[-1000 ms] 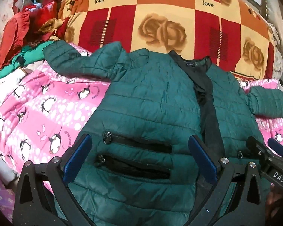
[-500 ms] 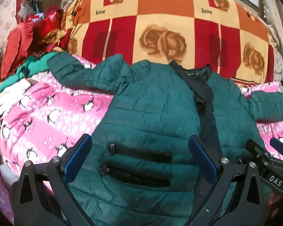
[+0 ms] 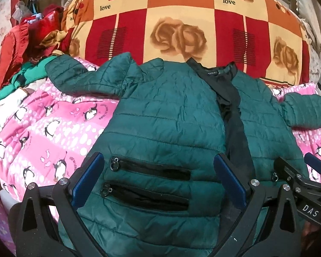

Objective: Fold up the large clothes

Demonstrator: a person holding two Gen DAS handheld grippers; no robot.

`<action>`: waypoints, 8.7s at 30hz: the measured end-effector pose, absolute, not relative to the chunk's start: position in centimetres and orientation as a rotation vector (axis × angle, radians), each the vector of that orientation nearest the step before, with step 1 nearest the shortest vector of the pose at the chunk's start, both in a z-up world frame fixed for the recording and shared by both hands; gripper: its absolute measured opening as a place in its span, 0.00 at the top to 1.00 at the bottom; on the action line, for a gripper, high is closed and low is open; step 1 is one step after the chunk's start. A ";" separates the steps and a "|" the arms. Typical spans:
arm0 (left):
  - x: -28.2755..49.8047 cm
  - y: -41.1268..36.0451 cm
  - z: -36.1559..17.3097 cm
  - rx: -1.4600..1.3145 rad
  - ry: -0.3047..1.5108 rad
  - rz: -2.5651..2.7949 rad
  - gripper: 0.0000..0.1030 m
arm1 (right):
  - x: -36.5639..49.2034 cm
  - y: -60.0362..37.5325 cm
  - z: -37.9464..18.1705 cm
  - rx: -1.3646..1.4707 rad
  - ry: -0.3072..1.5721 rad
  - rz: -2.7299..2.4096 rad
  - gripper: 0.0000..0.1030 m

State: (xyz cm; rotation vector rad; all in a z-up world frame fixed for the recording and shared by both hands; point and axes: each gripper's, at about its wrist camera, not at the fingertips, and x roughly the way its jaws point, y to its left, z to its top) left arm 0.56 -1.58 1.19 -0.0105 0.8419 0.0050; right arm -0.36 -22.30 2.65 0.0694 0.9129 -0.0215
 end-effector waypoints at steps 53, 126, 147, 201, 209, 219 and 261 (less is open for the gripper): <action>4.2 -1.4 0.1 0.026 0.852 0.036 0.01 | 2.3 -23.0 1.6 0.098 0.930 -0.020 0.03; 29.6 34.8 -2.2 -0.503 0.764 0.432 0.85 | 15.2 -18.0 -2.6 0.108 1.010 0.098 0.03; 18.6 13.5 12.0 -0.168 0.637 -0.045 0.92 | 11.5 -22.5 -0.2 0.180 0.966 0.045 0.03; 14.9 4.5 7.1 -0.071 0.709 -0.028 0.27 | 14.2 -27.3 1.0 0.365 0.964 0.076 0.03; 17.6 7.9 2.9 -0.178 0.788 0.048 0.27 | 19.1 -25.1 -3.2 0.358 1.059 0.112 0.42; 19.1 6.7 1.1 -0.192 0.831 0.038 0.27 | 18.5 -25.5 0.2 0.116 0.889 0.097 0.80; 24.2 1.6 -4.7 -0.135 0.886 0.045 0.21 | 24.5 -20.5 -1.8 0.104 0.968 0.165 0.27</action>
